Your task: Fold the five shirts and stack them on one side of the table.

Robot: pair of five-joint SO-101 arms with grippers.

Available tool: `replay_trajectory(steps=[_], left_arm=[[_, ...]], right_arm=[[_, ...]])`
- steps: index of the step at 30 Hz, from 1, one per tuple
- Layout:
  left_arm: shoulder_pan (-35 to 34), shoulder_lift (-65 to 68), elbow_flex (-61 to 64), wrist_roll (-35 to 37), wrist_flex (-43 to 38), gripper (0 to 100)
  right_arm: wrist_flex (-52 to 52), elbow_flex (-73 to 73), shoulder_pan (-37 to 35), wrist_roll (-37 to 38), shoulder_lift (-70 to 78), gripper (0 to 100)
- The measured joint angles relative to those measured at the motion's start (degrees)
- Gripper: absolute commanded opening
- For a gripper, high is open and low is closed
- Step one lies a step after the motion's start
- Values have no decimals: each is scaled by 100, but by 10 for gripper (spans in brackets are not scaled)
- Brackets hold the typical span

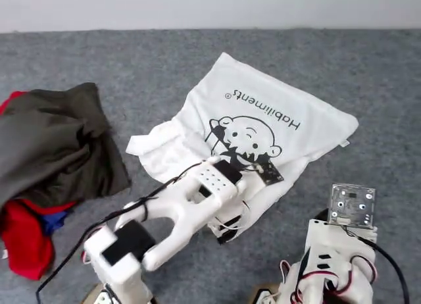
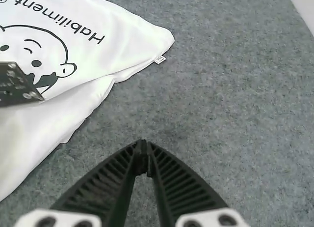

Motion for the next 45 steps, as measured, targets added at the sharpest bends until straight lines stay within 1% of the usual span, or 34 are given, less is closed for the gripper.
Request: replay_trajectory(steps=[6, 8, 15, 17, 20, 25, 28, 30, 33, 36, 39, 45], left_arm=[[26, 237, -237, -369, 97, 12], [-158, 70, -273, -413, 176, 12], [-1503, -1169, -571, -422, 299, 12], [-1890, -1345, -668, -422, 299, 12], [-2418, -1407, -774, -422, 237, 12], [-3182, -1398, -774, -422, -264, 13], [-3534, -1099, -782, -422, -580, 14], [-3745, -809, -782, -413, -800, 33], [-4053, -466, -862, -105, -1055, 111], [-4299, -255, -1160, 325, -1064, 175], [-4448, -88, -1688, 721, -1020, 186], [-4475, 756, -3103, 862, -949, 188]], right_arm=[[0, 0, 0, 0, 0, 12], [0, 0, 0, 0, 0, 12], [0, -158, 0, 0, 0, 12], [0, -211, 0, 0, 0, 12], [0, -211, 0, 0, 0, 12], [0, -211, 0, 0, 0, 12], [0, -211, 0, 0, 0, 12], [0, -211, 0, 0, 0, 12], [0, -211, 0, 0, 0, 12], [0, -211, 0, 0, 0, 12], [0, -211, 0, 0, 0, 12], [0, -211, 0, 0, 0, 12]])
